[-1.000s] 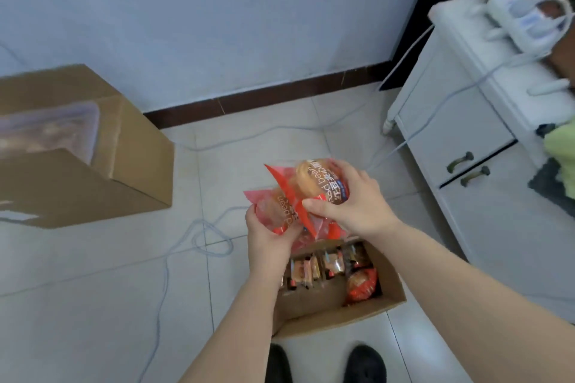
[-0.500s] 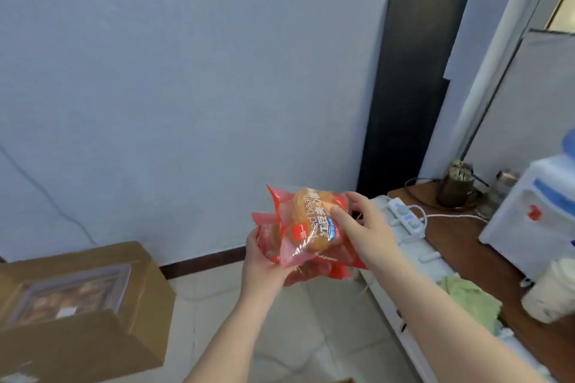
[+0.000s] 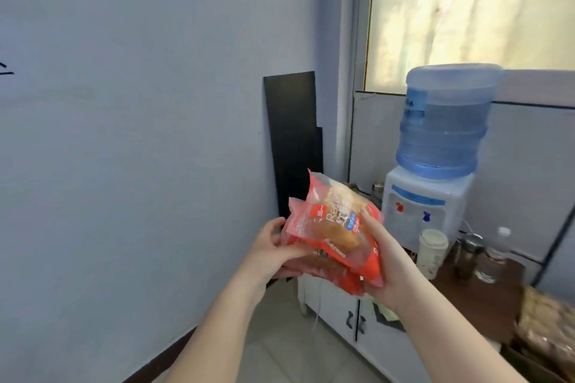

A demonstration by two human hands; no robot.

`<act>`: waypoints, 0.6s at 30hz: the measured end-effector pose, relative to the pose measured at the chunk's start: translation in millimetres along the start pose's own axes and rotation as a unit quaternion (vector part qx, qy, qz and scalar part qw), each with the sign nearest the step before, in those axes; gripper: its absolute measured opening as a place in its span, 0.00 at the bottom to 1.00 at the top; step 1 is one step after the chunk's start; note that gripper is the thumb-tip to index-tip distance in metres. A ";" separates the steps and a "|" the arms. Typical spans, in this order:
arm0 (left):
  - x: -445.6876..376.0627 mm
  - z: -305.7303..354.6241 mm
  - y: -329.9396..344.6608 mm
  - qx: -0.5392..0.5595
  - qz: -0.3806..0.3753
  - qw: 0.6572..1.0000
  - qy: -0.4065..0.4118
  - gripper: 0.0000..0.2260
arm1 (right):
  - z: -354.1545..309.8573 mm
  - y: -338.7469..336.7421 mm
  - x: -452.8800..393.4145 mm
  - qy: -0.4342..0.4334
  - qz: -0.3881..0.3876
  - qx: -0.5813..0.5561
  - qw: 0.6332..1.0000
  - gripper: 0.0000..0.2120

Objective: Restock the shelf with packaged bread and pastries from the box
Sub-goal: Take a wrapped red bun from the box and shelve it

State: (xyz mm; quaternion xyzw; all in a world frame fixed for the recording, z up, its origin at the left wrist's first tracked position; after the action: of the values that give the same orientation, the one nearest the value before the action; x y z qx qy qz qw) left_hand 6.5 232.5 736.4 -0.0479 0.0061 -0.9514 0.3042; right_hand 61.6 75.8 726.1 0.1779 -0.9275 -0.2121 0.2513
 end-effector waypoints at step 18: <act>182.7 48.3 289.3 0.310 -0.349 0.884 -0.026 0.54 | -109.3 -195.7 188.5 -0.358 0.222 -0.155 0.894 0.47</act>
State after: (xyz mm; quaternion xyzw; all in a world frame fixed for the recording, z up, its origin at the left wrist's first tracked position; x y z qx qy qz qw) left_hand 30.4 -108.2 788.6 0.0253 -0.3140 -0.9479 -0.0481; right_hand 11.8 -205.4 790.8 -0.1621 -0.9253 -0.3413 -0.0326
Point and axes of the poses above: each hand's wrist, its own x-axis away from the middle knuckle, its own y-axis out of the palm, z = x × y, the point moved 7 cm from there along -x, towards the middle knuckle, and after that the axes turned 13 degrees about z, right-handed, at the moved point
